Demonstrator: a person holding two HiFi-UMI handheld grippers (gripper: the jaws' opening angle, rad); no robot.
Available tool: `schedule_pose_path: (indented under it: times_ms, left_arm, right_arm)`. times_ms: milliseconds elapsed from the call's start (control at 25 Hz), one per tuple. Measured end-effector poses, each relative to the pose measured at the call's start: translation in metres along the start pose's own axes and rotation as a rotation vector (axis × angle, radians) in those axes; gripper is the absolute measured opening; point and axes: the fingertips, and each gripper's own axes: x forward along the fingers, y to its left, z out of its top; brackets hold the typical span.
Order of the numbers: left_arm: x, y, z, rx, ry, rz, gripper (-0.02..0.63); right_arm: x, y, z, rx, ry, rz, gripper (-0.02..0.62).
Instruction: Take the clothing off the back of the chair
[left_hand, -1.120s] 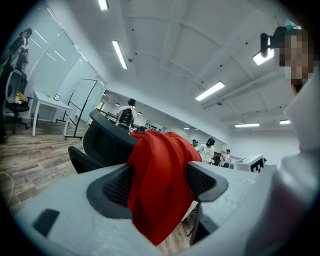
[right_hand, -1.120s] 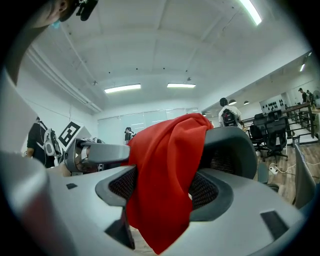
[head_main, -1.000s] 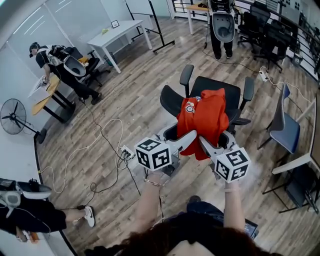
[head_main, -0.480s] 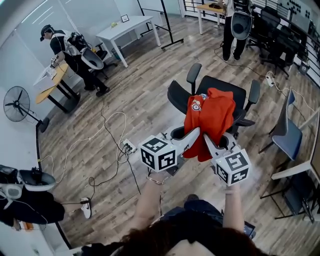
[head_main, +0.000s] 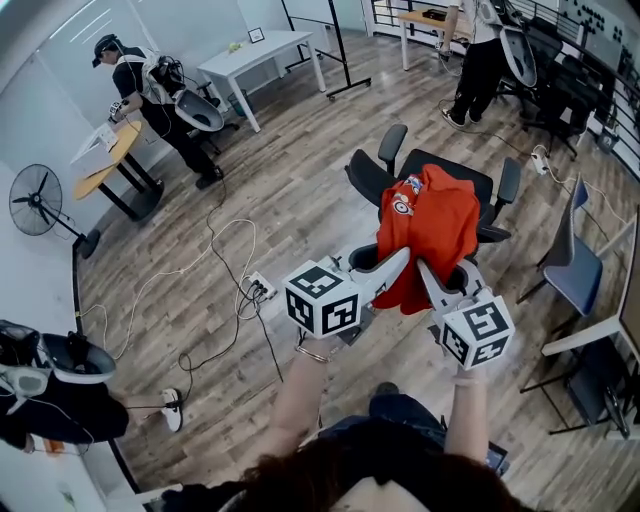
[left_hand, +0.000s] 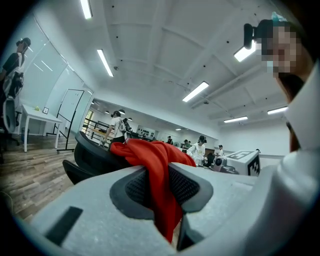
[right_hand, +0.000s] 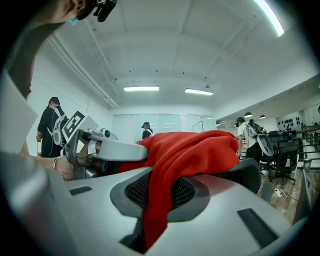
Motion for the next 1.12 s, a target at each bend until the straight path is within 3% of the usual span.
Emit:
schedule_pose_path:
  times_ms: [1120]
  left_arm:
    - [-0.096, -0.087, 0.026, 0.076, -0.062, -0.065, 0.081]
  right_arm:
    - [-0.068, 0.099, 0.045, -0.021, -0.056, 0.001, 0.057]
